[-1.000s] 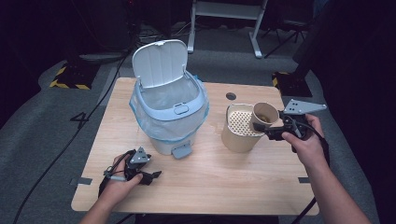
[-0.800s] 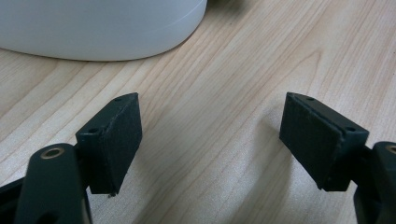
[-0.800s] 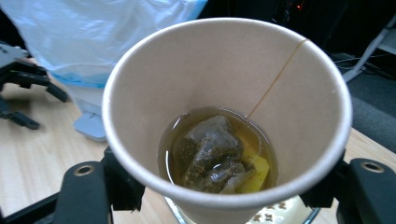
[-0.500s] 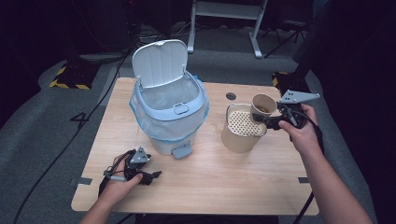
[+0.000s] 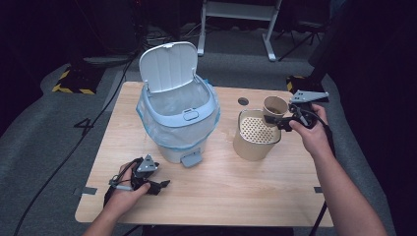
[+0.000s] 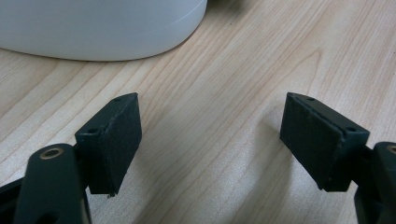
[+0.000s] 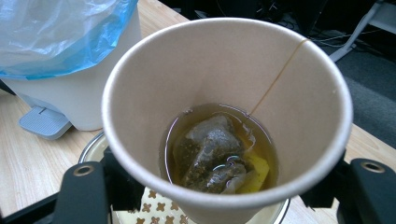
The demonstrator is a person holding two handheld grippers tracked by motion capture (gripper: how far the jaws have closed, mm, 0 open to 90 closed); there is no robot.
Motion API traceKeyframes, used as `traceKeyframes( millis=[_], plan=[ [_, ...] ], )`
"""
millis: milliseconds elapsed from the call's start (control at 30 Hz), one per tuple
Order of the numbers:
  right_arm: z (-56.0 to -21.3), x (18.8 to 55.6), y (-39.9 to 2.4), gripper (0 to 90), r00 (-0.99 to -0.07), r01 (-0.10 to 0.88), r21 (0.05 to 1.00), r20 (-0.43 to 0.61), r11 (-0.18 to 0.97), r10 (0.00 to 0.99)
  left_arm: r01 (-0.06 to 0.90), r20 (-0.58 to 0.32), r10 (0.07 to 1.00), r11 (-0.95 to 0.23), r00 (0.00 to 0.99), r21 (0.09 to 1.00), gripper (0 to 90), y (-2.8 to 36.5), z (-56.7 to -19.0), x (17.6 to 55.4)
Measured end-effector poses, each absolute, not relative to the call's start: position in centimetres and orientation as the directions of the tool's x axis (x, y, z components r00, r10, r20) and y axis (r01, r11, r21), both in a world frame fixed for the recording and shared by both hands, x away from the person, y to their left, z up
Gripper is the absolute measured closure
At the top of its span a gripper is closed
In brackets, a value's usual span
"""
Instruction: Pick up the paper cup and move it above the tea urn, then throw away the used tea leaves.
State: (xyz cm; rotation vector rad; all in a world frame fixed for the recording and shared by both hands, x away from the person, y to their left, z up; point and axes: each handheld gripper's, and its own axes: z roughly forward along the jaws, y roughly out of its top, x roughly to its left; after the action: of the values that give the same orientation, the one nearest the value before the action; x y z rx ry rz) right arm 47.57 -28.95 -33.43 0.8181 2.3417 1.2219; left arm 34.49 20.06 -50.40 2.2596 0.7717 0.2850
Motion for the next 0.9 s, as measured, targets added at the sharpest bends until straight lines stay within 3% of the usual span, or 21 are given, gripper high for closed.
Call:
traceKeyframes(
  millis=[367, 433, 467, 733, 833, 900],
  plan=[
    [-32.9, 47.6, -29.0, 31.6, -0.771, 0.262, 0.818, -0.141, 0.512, 0.621, 0.442, -0.022, 0.599, -0.565, 0.8, 0.697, 20.4, 20.1, -50.4, 34.6],
    [-32.5, 47.4, -28.8, 31.6, -0.756, 0.214, 0.775, -0.254, 0.595, 0.603, 0.442, -0.021, 0.599, -0.565, 0.8, 0.697, 20.4, 20.1, -50.4, 34.6],
    [-32.5, 47.4, -28.8, 31.6, -0.756, 0.214, 0.775, -0.254, 0.595, 0.603, 0.442, -0.021, 0.599, -0.565, 0.8, 0.697, 20.4, 20.1, -50.4, 34.6],
    [-31.7, 46.8, -28.3, 31.6, -0.687, 0.067, 0.619, -0.54, 0.783, 0.486, 0.442, -0.021, 0.6, -0.565, 0.8, 0.696, 20.3, 20.1, -50.4, 34.6],
    [-31.6, 46.7, -28.1, 31.7, -0.63, 0.014, 0.505, -0.666, 0.863, 0.399, 0.442, -0.022, 0.599, -0.565, 0.8, 0.696, 20.3, 20.1, -50.4, 34.6],
    [-31.6, 46.7, -28.1, 31.7, -0.621, -0.001, 0.469, -0.693, 0.883, 0.367, 0.443, -0.022, 0.6, -0.565, 0.8, 0.696, 20.3, 20.1, -50.4, 34.6]
  ],
)
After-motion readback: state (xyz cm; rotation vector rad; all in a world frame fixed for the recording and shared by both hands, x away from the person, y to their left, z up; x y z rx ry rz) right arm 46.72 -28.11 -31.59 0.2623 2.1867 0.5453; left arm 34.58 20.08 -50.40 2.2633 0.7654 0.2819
